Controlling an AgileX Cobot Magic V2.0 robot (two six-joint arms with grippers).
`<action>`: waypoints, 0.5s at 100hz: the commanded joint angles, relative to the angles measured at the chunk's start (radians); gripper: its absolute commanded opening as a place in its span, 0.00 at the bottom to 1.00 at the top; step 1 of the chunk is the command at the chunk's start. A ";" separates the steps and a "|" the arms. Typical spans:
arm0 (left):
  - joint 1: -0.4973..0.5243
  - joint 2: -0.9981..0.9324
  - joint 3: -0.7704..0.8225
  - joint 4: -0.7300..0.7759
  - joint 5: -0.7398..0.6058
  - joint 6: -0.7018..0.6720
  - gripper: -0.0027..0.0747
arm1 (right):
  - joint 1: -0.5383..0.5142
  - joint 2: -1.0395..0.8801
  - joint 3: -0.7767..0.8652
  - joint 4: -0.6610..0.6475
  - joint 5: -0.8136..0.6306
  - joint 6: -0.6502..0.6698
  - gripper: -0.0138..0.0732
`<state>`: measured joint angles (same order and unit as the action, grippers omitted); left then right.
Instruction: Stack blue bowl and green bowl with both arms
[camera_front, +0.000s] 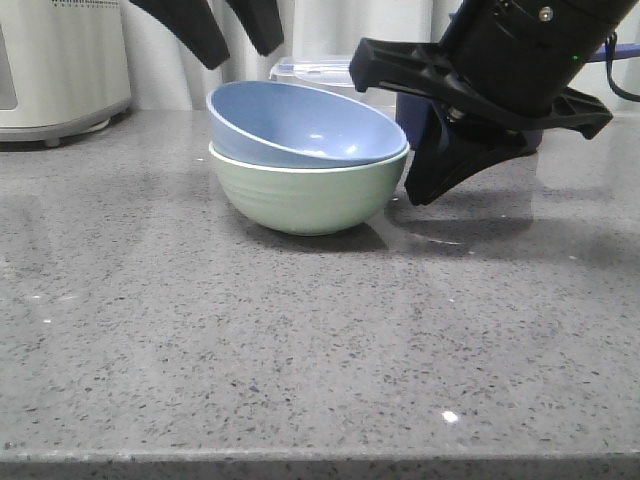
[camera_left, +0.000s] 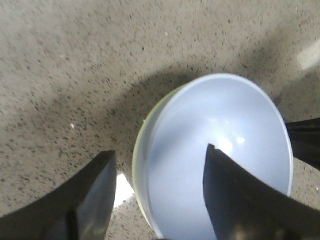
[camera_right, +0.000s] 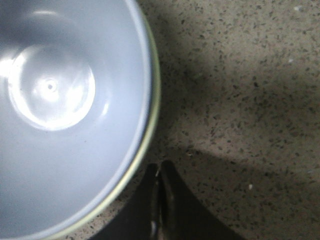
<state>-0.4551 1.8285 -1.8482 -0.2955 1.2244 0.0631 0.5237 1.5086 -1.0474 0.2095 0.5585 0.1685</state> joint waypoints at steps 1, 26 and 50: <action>0.001 -0.084 -0.026 0.001 -0.072 0.001 0.53 | -0.026 -0.058 -0.019 0.004 -0.039 -0.005 0.06; 0.001 -0.171 0.028 0.158 -0.099 -0.046 0.53 | -0.127 -0.173 0.042 -0.027 -0.007 -0.005 0.06; 0.011 -0.313 0.174 0.206 -0.195 -0.097 0.37 | -0.239 -0.326 0.132 -0.067 0.028 -0.005 0.06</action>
<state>-0.4527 1.6054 -1.6883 -0.1028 1.1108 -0.0123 0.3266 1.2589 -0.9150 0.1620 0.6037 0.1685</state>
